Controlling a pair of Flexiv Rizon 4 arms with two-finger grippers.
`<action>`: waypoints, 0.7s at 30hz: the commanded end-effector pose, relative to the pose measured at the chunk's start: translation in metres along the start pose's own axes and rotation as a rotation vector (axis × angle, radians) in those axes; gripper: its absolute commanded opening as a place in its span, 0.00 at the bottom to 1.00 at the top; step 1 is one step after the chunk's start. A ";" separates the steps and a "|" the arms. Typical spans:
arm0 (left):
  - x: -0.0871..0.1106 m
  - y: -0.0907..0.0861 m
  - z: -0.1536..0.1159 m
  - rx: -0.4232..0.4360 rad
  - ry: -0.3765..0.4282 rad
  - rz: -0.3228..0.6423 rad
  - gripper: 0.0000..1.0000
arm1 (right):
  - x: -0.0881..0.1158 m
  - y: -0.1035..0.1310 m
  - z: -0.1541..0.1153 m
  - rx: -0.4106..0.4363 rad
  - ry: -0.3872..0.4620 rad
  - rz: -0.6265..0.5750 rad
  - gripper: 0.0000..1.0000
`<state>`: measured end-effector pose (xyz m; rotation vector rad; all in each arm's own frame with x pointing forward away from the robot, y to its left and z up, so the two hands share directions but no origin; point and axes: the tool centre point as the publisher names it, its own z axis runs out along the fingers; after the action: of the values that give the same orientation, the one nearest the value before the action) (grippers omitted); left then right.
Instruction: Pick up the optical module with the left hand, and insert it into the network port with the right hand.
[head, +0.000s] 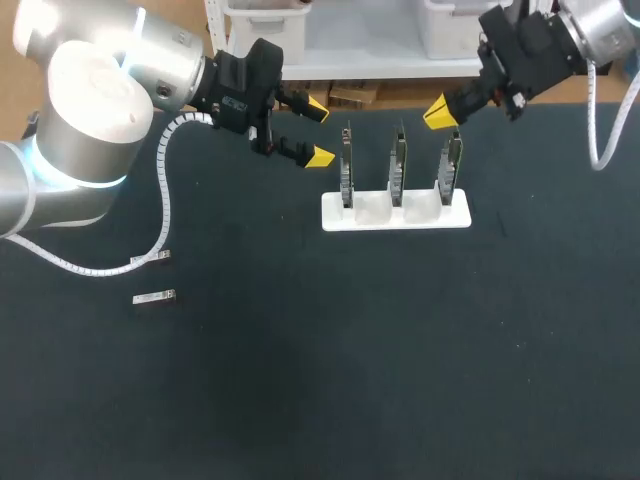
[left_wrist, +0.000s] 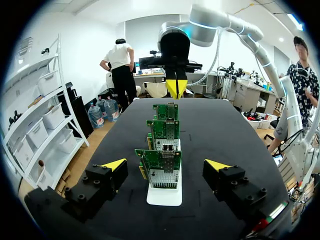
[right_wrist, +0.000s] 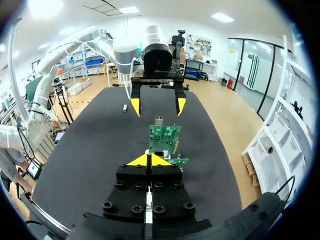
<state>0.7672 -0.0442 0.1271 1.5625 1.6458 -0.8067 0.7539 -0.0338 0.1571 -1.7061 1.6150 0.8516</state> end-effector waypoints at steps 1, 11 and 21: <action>-0.001 0.002 0.001 0.004 0.006 -0.003 1.00 | 0.004 -0.003 0.002 -0.003 -0.009 0.002 0.00; -0.001 0.002 0.001 0.004 0.006 -0.003 1.00 | 0.007 -0.007 0.003 -0.009 -0.018 0.008 0.00; -0.001 0.002 0.001 0.004 0.006 -0.003 1.00 | 0.006 -0.010 0.007 -0.012 -0.029 0.006 0.00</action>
<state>0.7672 -0.0442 0.1271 1.5625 1.6458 -0.8067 0.7615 -0.0321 0.1499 -1.6888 1.6052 0.8794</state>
